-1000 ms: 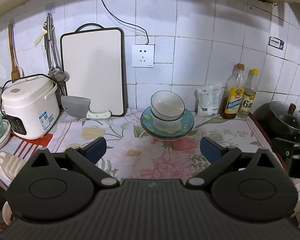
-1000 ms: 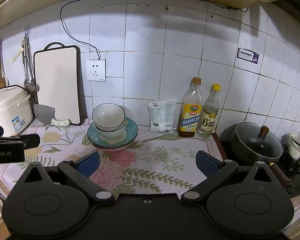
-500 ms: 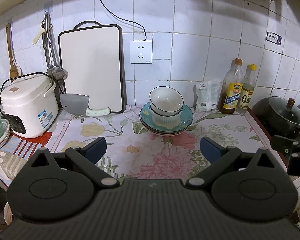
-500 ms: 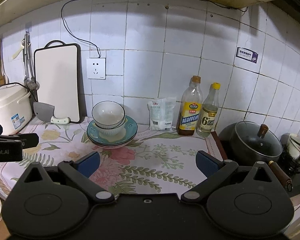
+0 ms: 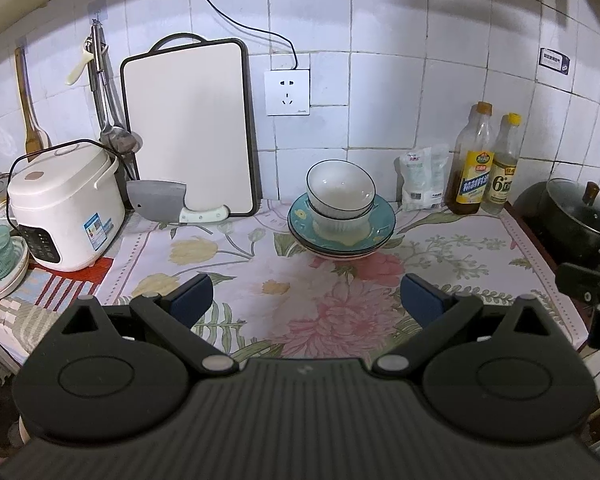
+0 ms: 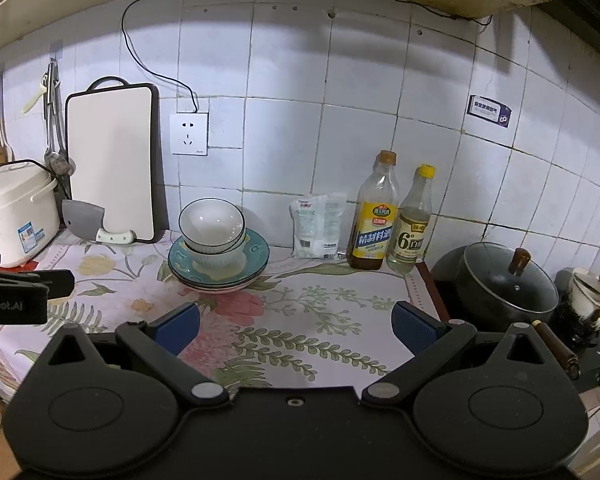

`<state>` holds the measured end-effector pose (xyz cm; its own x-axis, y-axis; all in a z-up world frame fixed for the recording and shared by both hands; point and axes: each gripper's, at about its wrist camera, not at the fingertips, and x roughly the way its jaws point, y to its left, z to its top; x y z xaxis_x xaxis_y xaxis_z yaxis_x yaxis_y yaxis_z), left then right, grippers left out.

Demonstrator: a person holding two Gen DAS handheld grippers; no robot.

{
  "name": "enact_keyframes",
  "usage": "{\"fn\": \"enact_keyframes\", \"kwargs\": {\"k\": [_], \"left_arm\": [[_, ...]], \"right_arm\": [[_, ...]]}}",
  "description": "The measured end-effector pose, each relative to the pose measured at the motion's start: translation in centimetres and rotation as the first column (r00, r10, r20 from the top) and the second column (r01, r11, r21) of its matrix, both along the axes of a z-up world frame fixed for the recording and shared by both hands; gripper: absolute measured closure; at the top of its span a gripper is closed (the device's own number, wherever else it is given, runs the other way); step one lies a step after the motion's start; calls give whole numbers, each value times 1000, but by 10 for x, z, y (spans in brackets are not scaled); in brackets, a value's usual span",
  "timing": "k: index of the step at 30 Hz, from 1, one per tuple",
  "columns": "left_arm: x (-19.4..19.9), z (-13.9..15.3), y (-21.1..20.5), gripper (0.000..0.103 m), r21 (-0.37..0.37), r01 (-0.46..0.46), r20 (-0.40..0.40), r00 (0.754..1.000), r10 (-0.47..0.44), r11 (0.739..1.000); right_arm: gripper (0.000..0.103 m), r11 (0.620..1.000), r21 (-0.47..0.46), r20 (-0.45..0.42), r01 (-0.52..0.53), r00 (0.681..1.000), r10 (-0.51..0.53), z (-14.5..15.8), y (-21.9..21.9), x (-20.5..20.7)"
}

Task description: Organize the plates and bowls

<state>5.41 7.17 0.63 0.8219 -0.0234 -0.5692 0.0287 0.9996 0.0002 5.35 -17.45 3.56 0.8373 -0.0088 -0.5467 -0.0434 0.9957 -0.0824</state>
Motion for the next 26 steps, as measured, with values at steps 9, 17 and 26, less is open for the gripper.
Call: {"fn": "enact_keyframes", "kwargs": {"k": [9, 17, 26], "left_arm": [[-4, 0, -2, 2, 13, -7, 34, 999, 7, 1000], [-6, 0, -5, 1, 28, -11, 51, 999, 9, 1000], [-5, 1, -3, 1, 26, -8, 48, 999, 6, 1000]], "right_arm": [[0, 1000, 4, -2, 4, 1000, -4, -1, 1, -1], [0, 1000, 1, -5, 5, 1000, -5, -2, 2, -2], [0, 1000, -1, -8, 4, 1000, -4, -2, 3, -1]]}}
